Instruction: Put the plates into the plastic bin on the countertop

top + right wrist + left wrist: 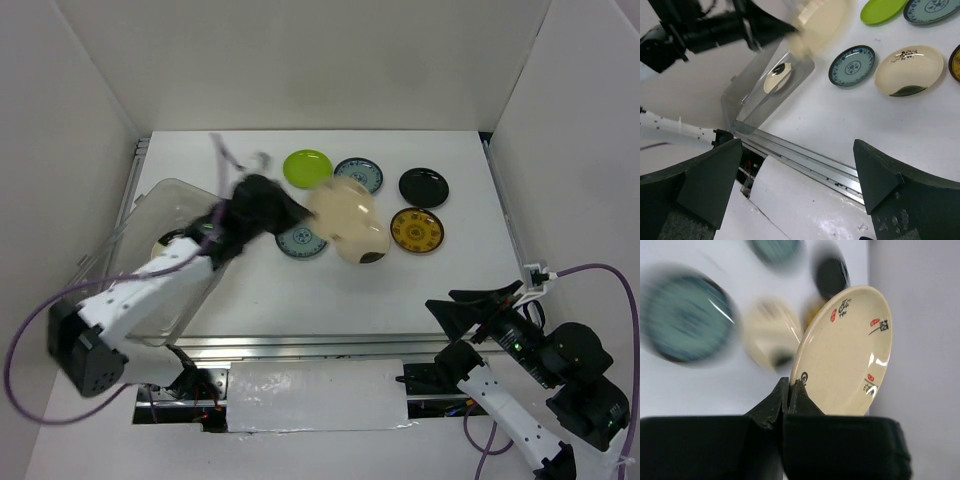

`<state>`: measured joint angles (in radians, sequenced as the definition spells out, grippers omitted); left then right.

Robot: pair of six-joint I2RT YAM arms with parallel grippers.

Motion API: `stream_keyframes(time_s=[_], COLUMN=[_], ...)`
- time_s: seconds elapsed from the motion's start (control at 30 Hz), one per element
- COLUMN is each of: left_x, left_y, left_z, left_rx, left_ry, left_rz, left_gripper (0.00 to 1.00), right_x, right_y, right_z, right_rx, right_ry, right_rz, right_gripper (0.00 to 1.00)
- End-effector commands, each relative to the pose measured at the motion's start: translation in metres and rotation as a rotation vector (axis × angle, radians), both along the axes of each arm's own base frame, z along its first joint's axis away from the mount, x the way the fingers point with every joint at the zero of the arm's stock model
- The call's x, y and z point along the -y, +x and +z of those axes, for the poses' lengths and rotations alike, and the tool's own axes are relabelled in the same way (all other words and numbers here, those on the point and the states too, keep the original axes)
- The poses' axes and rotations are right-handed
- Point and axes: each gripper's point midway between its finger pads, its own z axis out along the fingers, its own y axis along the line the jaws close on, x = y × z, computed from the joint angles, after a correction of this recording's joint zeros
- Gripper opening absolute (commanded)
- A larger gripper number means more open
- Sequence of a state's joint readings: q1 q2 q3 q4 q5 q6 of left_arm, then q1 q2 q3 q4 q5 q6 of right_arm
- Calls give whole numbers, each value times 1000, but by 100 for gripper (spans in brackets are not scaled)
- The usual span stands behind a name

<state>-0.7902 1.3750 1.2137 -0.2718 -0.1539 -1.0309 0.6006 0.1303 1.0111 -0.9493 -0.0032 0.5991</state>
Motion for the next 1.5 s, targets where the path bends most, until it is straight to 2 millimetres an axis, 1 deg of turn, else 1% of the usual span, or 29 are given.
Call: stream_keyframes(time_s=[0.0,0.07,0.1,0.13,0.17,0.23,0.27,0.37,0.5,0.6,0.7,0.77,0.8,0.83,0.87,0.9,1.0,1.03,1.07,1.1,1.17,1.2,1.23,1.27,1.3,1.37,1.4,1.43,1.47], left_x=[-187,-253,-303,-325,-360,-382,-400,-418,-427,-427,-419,-417,-417,-416,-416,-416,-406,-401,-385,-374,-321,-292,-256,-232,-197,-166,-138,-131,-121], left_y=[32,19,17,10,2,-4,-5,-1,7,8,8,6,6,-1,-3,-1,-5,-8,-7,-11,-4,-9,-7,-12,-20,-19,-24,-27,-22], left_z=[-23,-17,-17,-24,-27,-45,-50,-80,-118,-133,-132,-130,-126,-126,-121,-109,-72,-50,-36,-14,10,13,22,8,10,-4,-19,-16,-33], left_rx=[-90,-73,-75,-95,-119,-182,-191,-270,-390,-414,-392,-387,-381,-406,-406,-385,-294,-217,-160,-73,54,93,146,125,140,140,97,106,66], left_ry=[140,146,169,184,176,201,203,196,224,214,193,208,217,255,271,283,327,326,332,314,221,171,93,39,-38,-93,-94,-90,-50], left_rz=[517,682,826,887,984,1018,1053,1063,1046,1020,994,989,990,991,992,994,973,967,917,894,705,607,499,413,308,238,166,170,171], left_gripper=[0,0,0,0,0,0,0,0,0,0,0,5,17,52,75,99,99,99,99,99,99,99,99,99,99,99,99,99,99], right_x=[-2,-3,-3,-7,-8,-11,-11,-14,-15,-15,-17,-18,-18,-19,-19,-19,-21,-22,-23,-25,-29,-31,-34,-36,-39,-43,-44,-45,-45], right_y=[3,4,4,2,3,5,5,7,7,9,11,12,12,12,13,14,17,19,21,23,27,29,33,34,37,38,38,37,38], right_z=[4,2,2,2,2,1,2,1,1,0,-1,0,-1,0,0,-1,-4,-4,-7,-9,-11,-12,-14,-13,-14,-15,-15,-15,-15], right_rx=[22,22,24,24,22,13,17,6,5,1,-3,-6,-6,-5,-6,-10,-17,-19,-22,-29,-31,-37,-37,-39,-46,-55,-59,-61,-63], right_ry=[27,27,32,35,34,28,31,20,16,11,9,7,5,4,0,-3,-9,-9,-12,-10,3,16,23,33,47,56,58,61,60], right_rz=[0,2,3,24,29,35,37,46,46,43,44,46,48,49,49,48,46,45,45,43,45,44,47,46,49,59,67,71,71], right_gripper=[100,100,100,100,100,100,100,100,100,100,100,100,100,100,100,100,100,100,100,100,100,100,100,100,100,100,100,100,100])
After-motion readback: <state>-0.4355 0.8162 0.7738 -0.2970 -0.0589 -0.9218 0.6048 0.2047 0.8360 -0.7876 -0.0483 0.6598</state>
